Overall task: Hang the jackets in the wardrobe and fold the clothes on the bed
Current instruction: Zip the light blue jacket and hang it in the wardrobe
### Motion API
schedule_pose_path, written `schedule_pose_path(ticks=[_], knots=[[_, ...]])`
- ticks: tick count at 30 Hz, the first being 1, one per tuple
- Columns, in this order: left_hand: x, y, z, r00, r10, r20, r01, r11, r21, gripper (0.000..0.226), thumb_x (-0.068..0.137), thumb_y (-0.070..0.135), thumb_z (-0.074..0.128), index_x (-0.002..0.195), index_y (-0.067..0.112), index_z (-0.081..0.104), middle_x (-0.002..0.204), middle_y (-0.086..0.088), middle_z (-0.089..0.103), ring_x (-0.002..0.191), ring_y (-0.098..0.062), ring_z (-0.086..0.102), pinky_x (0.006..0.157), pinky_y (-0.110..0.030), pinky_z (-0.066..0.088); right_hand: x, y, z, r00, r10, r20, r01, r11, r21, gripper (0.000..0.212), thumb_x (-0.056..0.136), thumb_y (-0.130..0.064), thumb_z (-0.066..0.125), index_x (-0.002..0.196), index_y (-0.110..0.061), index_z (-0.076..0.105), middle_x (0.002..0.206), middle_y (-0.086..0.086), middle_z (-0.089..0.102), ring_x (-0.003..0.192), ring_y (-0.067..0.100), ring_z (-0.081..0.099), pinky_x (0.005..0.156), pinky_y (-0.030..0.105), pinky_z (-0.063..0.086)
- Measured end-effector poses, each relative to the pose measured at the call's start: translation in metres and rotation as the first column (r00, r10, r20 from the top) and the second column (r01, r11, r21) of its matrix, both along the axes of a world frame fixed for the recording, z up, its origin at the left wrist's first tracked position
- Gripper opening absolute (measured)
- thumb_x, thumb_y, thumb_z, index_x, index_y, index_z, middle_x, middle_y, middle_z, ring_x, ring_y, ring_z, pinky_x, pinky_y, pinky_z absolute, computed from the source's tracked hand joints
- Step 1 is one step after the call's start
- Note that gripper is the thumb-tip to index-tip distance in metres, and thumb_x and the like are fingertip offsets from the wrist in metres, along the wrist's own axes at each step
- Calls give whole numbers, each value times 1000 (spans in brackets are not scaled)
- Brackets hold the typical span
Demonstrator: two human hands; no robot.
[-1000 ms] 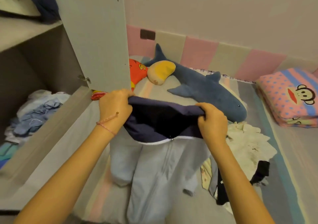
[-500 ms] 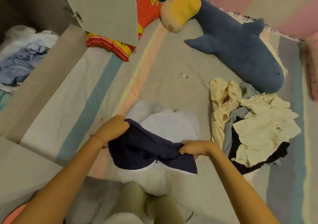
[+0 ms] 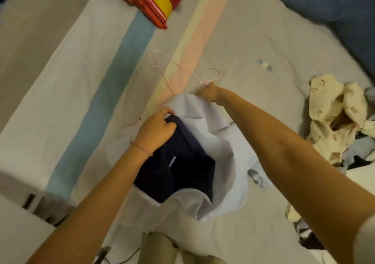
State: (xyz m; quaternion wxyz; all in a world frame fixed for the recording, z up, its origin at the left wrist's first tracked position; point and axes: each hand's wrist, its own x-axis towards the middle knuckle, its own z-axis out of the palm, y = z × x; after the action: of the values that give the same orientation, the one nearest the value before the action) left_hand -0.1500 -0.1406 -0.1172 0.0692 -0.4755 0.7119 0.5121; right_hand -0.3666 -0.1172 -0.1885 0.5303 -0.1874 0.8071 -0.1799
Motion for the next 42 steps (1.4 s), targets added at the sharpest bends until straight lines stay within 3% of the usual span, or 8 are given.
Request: schedule_pose_path(ticks=[4, 8, 12, 15, 19, 29, 36, 42], knots=[[4, -8, -48, 998, 52, 19, -54, 995, 81, 45, 90, 10, 43, 133, 22, 49, 133, 0, 53, 114, -15, 52, 95, -21, 36, 1, -17, -83, 923, -382, 39, 381, 924, 35, 123, 51, -66, 78, 145, -10, 20, 144, 5, 33, 124, 26, 46, 95, 43, 49], [8, -10, -65, 994, 81, 68, -88, 991, 100, 43, 88, 16, 43, 130, 22, 53, 134, -1, 53, 123, -18, 48, 104, -25, 34, 37, -13, -98, 918, -360, -166, 353, 933, -70, 78, 81, -52, 61, 140, -12, 29, 149, 1, 20, 128, 22, 39, 110, 47, 25], [12, -6, -62, 991, 97, 91, -106, 989, 102, 45, 76, 31, 39, 115, 28, 62, 124, 4, 60, 115, -18, 54, 105, -35, 39, 33, -19, -79, 769, -634, 83, 639, 759, -123, 50, 86, -54, 56, 99, -5, 61, 103, 9, 62, 94, 24, 61, 90, 35, 48], [18, 1, -53, 992, 103, 78, -112, 986, 120, 31, 87, 17, 43, 109, 25, 62, 115, 1, 62, 110, -19, 55, 99, -29, 40, 26, -1, -29, 617, -769, 168, 784, 579, -226, 53, 88, -57, 52, 56, -15, 46, 53, 0, 46, 52, 15, 46, 58, 26, 43], [36, 19, -21, 996, 54, 77, -63, 992, 109, 37, 90, 9, 41, 121, 19, 58, 119, -7, 61, 109, -24, 56, 96, -32, 44, 29, 50, 55, 481, -862, 162, 794, 349, -498, 50, 101, -26, 36, 51, -17, 33, 38, -8, 36, 39, 10, 34, 46, 25, 29], [40, 71, 126, 984, 127, -122, -130, 991, -19, 43, 84, -3, 37, 115, 17, 59, 110, 3, 56, 103, -16, 51, 93, -28, 42, 52, 157, 284, 772, -548, 322, 548, 317, -774, 37, 101, -30, 34, 71, -19, 51, 51, -9, 34, 45, 5, 24, 44, 23, 17], [37, 106, 251, 958, 96, -270, -123, 989, -86, 32, 83, -5, 38, 96, 14, 59, 96, -8, 61, 91, -24, 56, 78, -28, 42, 96, 206, 443, 713, -257, 653, 699, 188, -690, 60, 100, -42, 27, 50, -23, 55, 42, -11, 24, 34, 1, 17, 36, 16, 10], [34, 134, 357, 897, 97, -431, -128, 991, -44, 30, 85, -7, 34, 100, 1, 58, 94, -17, 59, 89, -25, 55, 76, -35, 46, 118, 245, 505, 778, -188, 599, 621, 87, -779, 62, 100, -40, 28, 49, -24, 58, 43, -11, 28, 35, 1, 20, 37, 15, 12]])
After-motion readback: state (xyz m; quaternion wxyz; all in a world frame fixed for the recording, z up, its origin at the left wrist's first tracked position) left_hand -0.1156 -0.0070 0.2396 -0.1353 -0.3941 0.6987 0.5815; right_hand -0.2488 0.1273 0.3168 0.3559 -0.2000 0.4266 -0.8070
